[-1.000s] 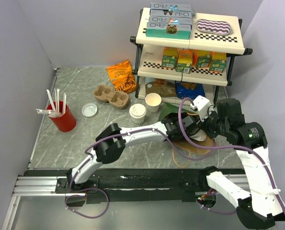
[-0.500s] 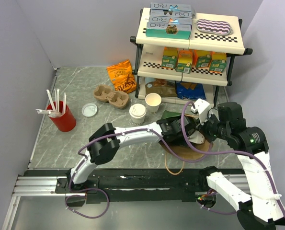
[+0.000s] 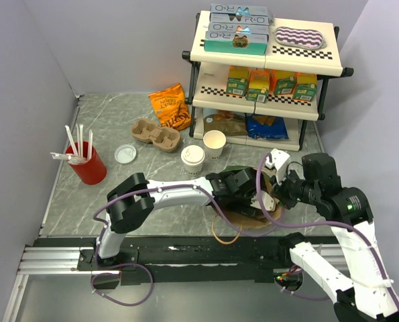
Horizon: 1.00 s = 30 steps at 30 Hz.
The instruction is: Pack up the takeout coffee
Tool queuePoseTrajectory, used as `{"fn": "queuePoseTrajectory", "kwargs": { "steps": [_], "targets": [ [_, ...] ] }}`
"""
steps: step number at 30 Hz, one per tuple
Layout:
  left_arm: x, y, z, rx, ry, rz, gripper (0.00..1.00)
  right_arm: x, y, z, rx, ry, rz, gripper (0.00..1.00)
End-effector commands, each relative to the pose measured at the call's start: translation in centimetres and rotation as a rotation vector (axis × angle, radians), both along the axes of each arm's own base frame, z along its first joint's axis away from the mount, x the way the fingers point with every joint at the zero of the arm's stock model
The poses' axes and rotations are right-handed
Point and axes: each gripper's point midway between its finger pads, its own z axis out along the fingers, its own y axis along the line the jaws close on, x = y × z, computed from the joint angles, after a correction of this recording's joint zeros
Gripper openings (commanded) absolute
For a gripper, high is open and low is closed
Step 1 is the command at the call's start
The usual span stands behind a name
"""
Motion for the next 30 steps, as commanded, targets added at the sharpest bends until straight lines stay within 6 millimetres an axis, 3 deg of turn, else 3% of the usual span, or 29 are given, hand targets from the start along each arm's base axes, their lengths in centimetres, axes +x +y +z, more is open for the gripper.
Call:
{"fn": "queuePoseTrajectory", "kwargs": {
  "steps": [1,5,8,13,15,20,25,30],
  "targets": [
    [-0.7,-2.8,7.9,-0.244,-0.016,-0.097,0.99,-5.2,-4.3,-4.0,-0.194,0.216,-0.07,0.0],
    [-2.0,-2.8,7.6,-0.232,-0.002,-0.191,0.99,-4.8,-4.4,-3.8,-0.2,0.197,-0.083,0.0],
    [-2.4,-3.1,8.8,-0.272,0.005,-0.219,0.99,-4.6,-4.7,-4.1,-0.221,0.194,-0.082,0.0],
    [-3.1,-2.9,10.3,-0.303,0.05,-0.229,0.99,-4.4,-6.4,-5.5,-0.299,0.189,-0.133,0.0],
    [-3.2,-2.4,9.7,-0.285,0.041,-0.232,0.99,-4.1,-6.9,-5.6,-0.323,0.171,-0.159,0.0],
    [-2.6,-1.8,8.0,-0.214,0.008,-0.216,0.99,-1.6,-8.4,-2.2,-0.353,0.009,-0.27,0.0],
    [-2.2,-2.4,7.5,-0.187,-0.014,-0.202,0.99,0.2,-8.5,0.9,-0.353,-0.061,-0.292,0.0],
    [-2.2,-3.3,9.2,-0.245,-0.046,-0.208,1.0,0.1,-7.6,0.8,-0.333,-0.023,-0.243,0.0]
  ]
}}
